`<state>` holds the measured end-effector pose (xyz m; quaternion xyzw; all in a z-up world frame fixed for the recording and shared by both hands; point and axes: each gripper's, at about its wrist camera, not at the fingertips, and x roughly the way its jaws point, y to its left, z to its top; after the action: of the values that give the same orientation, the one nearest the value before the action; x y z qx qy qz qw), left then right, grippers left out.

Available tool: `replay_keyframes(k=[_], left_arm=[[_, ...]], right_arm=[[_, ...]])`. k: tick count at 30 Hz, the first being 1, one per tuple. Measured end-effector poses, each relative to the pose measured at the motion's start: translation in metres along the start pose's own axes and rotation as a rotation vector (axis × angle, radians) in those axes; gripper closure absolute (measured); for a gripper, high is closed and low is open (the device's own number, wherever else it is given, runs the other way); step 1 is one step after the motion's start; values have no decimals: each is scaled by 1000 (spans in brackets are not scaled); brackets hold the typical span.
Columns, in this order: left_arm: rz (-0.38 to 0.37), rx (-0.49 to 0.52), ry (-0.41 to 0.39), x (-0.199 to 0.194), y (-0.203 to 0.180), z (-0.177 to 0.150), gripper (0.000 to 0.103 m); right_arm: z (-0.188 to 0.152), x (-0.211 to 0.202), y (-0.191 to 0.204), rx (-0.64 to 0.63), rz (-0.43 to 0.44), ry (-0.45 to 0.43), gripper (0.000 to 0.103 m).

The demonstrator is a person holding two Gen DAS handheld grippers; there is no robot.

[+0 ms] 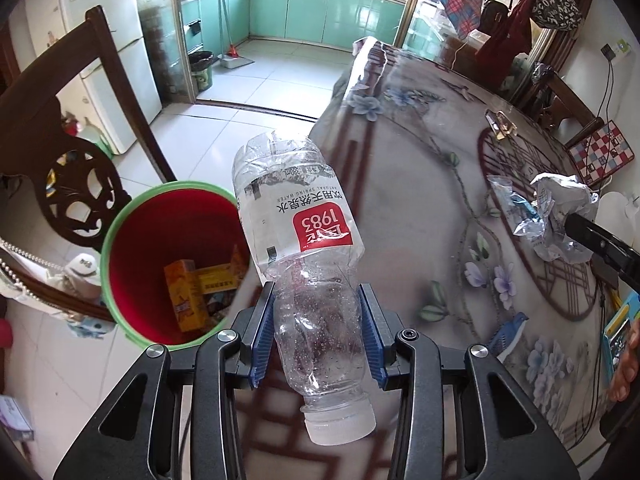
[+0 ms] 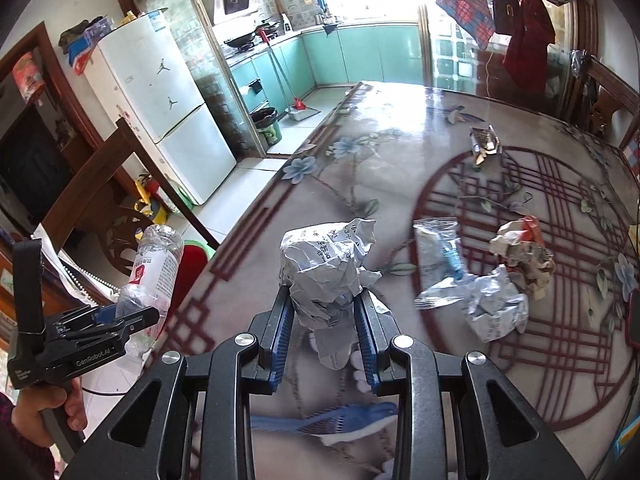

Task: Collect trash
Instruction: 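Carry the bottle and crumpled paper in both tools over the red bucket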

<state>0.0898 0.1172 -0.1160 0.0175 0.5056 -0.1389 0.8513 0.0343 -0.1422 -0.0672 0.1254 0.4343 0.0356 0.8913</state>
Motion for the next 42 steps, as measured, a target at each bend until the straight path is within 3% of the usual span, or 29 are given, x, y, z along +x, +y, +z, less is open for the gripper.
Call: replay_keyframes(k=[17, 29, 42], left_arm=[[-1, 14, -25, -1, 77, 15, 65], [64, -9, 57, 26, 136, 5, 65], [89, -8, 171, 67, 164, 4, 65]], right_arm=[[2, 23, 86, 1, 12, -2, 75], [11, 37, 143, -55, 44, 1, 74], [23, 73, 188, -95, 111, 50, 74]])
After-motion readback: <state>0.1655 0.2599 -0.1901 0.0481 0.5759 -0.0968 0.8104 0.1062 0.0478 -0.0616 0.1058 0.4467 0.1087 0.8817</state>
